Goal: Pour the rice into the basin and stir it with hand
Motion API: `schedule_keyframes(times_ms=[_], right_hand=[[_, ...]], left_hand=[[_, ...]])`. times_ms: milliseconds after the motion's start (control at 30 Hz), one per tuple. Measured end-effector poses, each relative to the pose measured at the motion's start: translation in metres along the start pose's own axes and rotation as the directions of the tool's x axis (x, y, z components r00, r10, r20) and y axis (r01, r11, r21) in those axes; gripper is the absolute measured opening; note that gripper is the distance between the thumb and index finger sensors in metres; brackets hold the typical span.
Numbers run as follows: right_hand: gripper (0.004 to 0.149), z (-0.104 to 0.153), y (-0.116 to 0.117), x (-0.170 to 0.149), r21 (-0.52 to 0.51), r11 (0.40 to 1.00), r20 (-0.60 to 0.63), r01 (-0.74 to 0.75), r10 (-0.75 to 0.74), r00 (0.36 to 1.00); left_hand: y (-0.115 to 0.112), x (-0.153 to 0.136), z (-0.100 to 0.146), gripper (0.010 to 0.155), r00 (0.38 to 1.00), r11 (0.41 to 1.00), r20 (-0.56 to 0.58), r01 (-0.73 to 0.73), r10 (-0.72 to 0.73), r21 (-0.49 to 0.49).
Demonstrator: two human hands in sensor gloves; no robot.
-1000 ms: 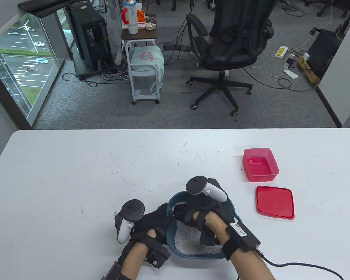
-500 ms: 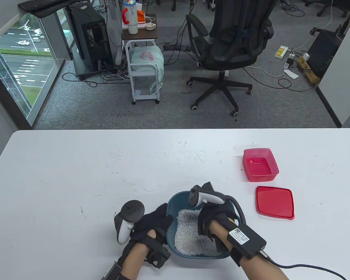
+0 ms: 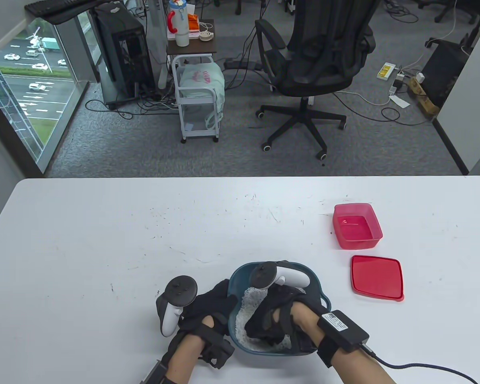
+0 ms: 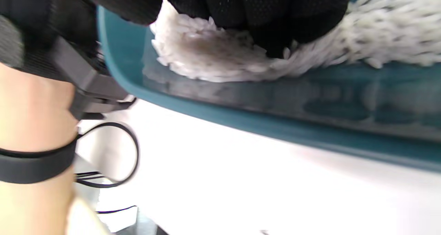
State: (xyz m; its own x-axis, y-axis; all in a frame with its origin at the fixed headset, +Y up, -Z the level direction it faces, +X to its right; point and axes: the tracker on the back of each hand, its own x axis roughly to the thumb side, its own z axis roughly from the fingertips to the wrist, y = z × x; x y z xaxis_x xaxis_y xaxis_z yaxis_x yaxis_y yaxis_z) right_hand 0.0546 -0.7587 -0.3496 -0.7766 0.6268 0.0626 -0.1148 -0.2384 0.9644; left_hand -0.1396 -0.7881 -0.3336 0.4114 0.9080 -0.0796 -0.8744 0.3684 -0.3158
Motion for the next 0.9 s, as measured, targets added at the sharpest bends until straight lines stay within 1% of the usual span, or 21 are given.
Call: schedule_keyframes(times_ms=[67,133,233,267,300,333,367,433,500,533,600,633,733,800,833,867,900], right_hand=[[0.065,-0.001,-0.005,0.002,-0.040,0.999,0.008,0.009,-0.009,1.000],[0.064,-0.002,-0.014,0.002,-0.102,0.995,0.017,0.019,-0.017,1.000],[0.065,-0.001,-0.027,-0.001,-0.218,0.975,-0.011,0.039,-0.043,0.999],[0.065,0.001,-0.031,-0.002,-0.288,0.958,-0.056,0.005,-0.022,0.998],[0.064,0.003,-0.034,-0.002,-0.334,0.942,-0.095,-0.035,0.003,0.995],[0.063,0.006,-0.038,-0.002,-0.396,0.910,-0.176,-0.123,0.056,0.983],[0.062,0.008,-0.040,-0.002,-0.414,0.890,-0.233,-0.189,0.097,0.968],[0.061,0.013,-0.041,-0.001,-0.406,0.873,-0.339,-0.269,0.129,0.932],[0.062,0.016,-0.041,-0.002,-0.376,0.857,-0.450,-0.353,0.164,0.878],[0.062,0.017,-0.040,-0.003,-0.335,0.847,-0.529,-0.412,0.192,0.826],[0.062,0.018,-0.037,-0.005,-0.254,0.837,-0.610,-0.484,0.250,0.752],[0.062,0.018,-0.034,-0.005,-0.220,0.830,-0.626,-0.513,0.283,0.727],[0.062,0.011,-0.017,0.000,-0.118,0.785,-0.643,-0.608,0.406,0.650],[0.062,0.007,-0.006,0.004,-0.046,0.771,-0.659,-0.635,0.455,0.599],[0.061,0.006,-0.003,0.005,-0.024,0.767,-0.659,-0.641,0.470,0.587],[0.061,0.004,0.001,0.004,0.010,0.780,-0.650,-0.625,0.480,0.589],[0.061,0.003,0.003,0.003,0.022,0.812,-0.633,-0.584,0.463,0.620]], left_hand=[[0.000,0.000,0.000,0.066,1.000,1.000,0.005,0.001,-0.001,-0.009],[0.001,0.000,0.000,0.066,1.000,1.000,0.008,-0.002,0.002,-0.015],[0.001,0.000,0.000,0.066,1.000,1.000,0.014,0.003,-0.003,-0.018],[0.001,0.001,0.000,0.066,1.000,1.000,0.018,0.003,-0.002,-0.020],[0.001,0.001,0.000,0.066,1.000,1.000,0.022,0.009,-0.008,-0.020],[0.001,0.001,0.000,0.066,1.000,1.000,0.022,0.019,-0.019,-0.017],[0.002,0.001,0.000,0.066,1.000,1.000,0.020,0.020,-0.020,-0.015],[0.002,0.000,0.000,0.066,1.000,1.000,0.017,0.003,-0.002,-0.021],[0.002,0.000,0.000,0.066,1.000,1.000,0.017,0.009,-0.009,-0.016],[0.001,0.001,0.001,0.066,1.000,1.000,0.018,0.013,-0.013,-0.014],[0.001,0.001,0.001,0.066,1.000,1.000,0.018,0.019,-0.019,-0.007],[0.001,0.001,0.001,0.066,1.000,1.000,0.018,0.020,-0.020,-0.005],[0.001,0.001,0.001,0.065,1.000,1.000,0.015,0.009,-0.009,0.016],[0.001,0.001,0.001,0.065,1.000,1.000,0.013,0.013,-0.014,0.024],[0.001,0.001,0.001,0.065,1.000,1.000,0.011,0.013,-0.014,0.026],[0.001,0.001,0.001,0.065,1.000,0.999,0.009,0.012,-0.013,0.030],[0.001,0.001,0.002,0.065,1.000,0.999,0.007,0.010,-0.010,0.032]])
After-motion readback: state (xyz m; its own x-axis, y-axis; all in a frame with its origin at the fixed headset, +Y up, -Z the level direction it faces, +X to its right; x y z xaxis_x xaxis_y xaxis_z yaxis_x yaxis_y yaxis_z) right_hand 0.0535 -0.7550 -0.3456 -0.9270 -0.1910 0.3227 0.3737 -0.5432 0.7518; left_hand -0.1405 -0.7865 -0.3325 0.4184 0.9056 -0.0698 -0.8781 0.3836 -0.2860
